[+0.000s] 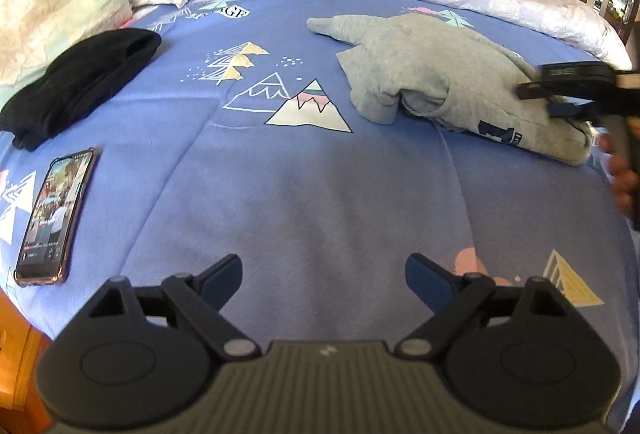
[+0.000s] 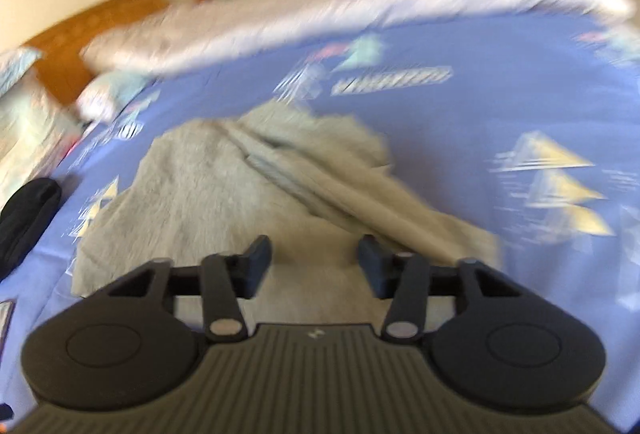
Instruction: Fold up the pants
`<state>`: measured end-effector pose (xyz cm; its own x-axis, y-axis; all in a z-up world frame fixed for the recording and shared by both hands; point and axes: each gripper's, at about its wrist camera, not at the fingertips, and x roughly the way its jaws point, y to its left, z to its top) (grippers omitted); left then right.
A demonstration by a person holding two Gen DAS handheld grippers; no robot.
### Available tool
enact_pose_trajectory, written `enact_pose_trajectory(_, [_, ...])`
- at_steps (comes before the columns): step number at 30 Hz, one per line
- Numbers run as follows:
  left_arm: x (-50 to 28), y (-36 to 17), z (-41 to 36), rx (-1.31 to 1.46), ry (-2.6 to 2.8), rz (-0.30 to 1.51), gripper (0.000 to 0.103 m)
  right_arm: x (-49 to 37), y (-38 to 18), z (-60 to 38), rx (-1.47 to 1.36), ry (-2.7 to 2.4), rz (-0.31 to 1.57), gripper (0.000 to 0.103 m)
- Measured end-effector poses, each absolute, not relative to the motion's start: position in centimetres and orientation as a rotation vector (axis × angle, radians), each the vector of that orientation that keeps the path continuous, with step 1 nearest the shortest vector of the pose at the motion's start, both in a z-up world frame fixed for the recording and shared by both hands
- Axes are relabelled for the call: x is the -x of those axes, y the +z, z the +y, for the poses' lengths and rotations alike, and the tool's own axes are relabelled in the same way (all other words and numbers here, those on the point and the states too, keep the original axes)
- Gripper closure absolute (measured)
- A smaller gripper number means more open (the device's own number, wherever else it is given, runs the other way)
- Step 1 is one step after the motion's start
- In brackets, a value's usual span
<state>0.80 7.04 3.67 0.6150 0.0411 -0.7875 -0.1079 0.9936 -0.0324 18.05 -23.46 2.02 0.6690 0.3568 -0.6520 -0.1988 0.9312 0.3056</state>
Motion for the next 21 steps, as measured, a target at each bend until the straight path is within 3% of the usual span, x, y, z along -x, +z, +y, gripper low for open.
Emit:
enact_pose_trajectory(1, [-0.7, 3.8, 7.4, 0.097, 0.080, 0.909, 0.011, -19.3, 1.4, -22.8, -0.211, 0.326, 0.820, 0.041])
enact_pose_trajectory(4, [-1.5, 4.6, 9.0, 0.177, 0.048, 0.907, 0.011, -19.2, 2.0, -22.0, -0.237, 0.350, 0.826, 0.091])
enact_pose_trajectory(10, [-5.4, 6.5, 11.2, 0.294, 0.014, 0.862, 0.010, -9.0, 5.4, -23.1, -0.295, 0.622, 0.758, 0.092])
enact_pose_trajectory(15, [-7.4, 7.3, 9.7, 0.322, -0.057, 0.842, 0.006, 0.9, 5.0, -24.8, -0.250, 0.765, 0.857, 0.094])
enact_pose_trajectory(16, [-7.5, 7.1, 9.2, 0.313, -0.075, 0.847, 0.006, 2.1, 4.4, -25.0, -0.252, 0.820, 0.901, 0.100])
enact_pose_trajectory(21, [-8.1, 4.8, 4.6, 0.219, -0.158, 0.920, 0.005, 5.4, 3.4, -25.2, -0.224, 0.873, 0.961, 0.094])
